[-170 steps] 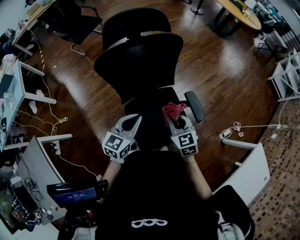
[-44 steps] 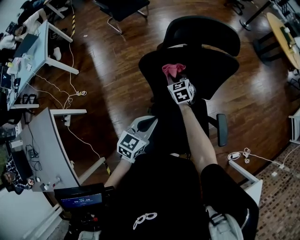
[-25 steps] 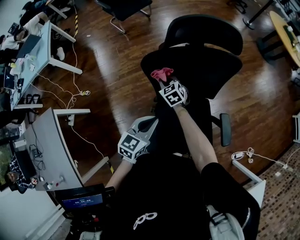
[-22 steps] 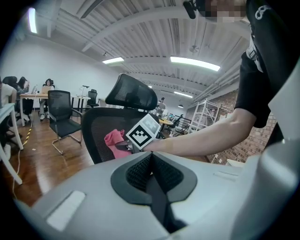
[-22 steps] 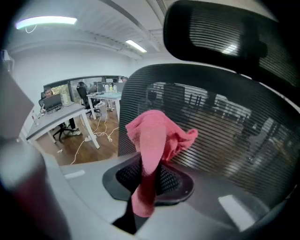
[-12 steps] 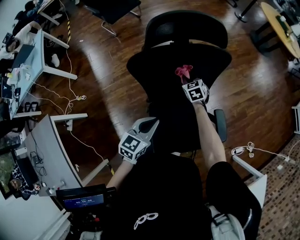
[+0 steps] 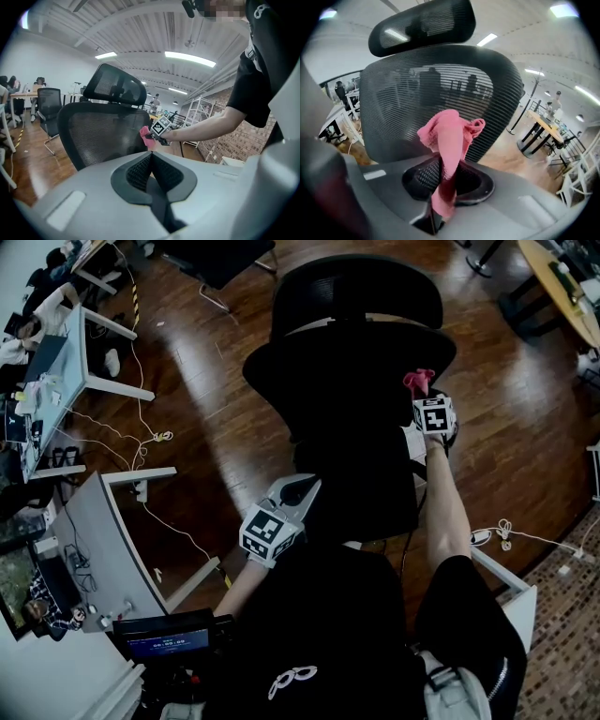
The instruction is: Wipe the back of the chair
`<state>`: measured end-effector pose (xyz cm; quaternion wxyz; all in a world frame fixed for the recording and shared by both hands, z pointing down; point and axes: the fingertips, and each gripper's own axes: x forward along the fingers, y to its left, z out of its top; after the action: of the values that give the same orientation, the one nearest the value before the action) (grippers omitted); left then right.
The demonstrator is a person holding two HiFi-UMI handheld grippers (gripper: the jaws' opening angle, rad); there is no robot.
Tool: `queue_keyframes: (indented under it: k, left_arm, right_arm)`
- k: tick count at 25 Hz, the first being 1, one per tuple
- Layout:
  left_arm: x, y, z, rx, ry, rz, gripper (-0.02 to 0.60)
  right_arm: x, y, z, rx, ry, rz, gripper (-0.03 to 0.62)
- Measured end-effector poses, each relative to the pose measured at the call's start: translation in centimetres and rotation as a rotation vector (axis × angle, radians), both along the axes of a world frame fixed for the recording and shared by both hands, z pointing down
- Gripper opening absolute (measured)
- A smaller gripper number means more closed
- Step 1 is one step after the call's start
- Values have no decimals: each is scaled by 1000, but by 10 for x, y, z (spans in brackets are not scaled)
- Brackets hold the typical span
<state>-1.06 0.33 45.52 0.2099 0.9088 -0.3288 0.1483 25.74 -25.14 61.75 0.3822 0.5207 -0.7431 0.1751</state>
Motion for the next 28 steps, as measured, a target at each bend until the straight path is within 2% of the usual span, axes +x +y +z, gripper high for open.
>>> queue_keyframes:
  k: [5, 7, 10, 15, 21, 28]
  left_arm:
    - [1, 1, 1, -3, -5, 5, -12]
    - [0, 1, 1, -4, -7, 6, -12]
    - [-2, 1, 2, -3, -8, 4, -12]
    - [-10, -1, -1, -3, -6, -10, -12]
    - [-35, -1, -1, -8, -5, -37, -12]
    - [-50, 8, 4, -17, -23, -65, -12]
  right_arm:
    - [40, 7, 14, -38, -24, 160, 49]
    - [34, 11, 22, -52, -37, 162, 49]
    - [6, 13, 29, -60, -49, 113, 49]
    - [-71, 20, 32, -58, -76, -11, 49]
    - [-192, 45, 40, -78, -115, -192, 49]
    - [-313, 88, 55, -110, -146, -439, 49]
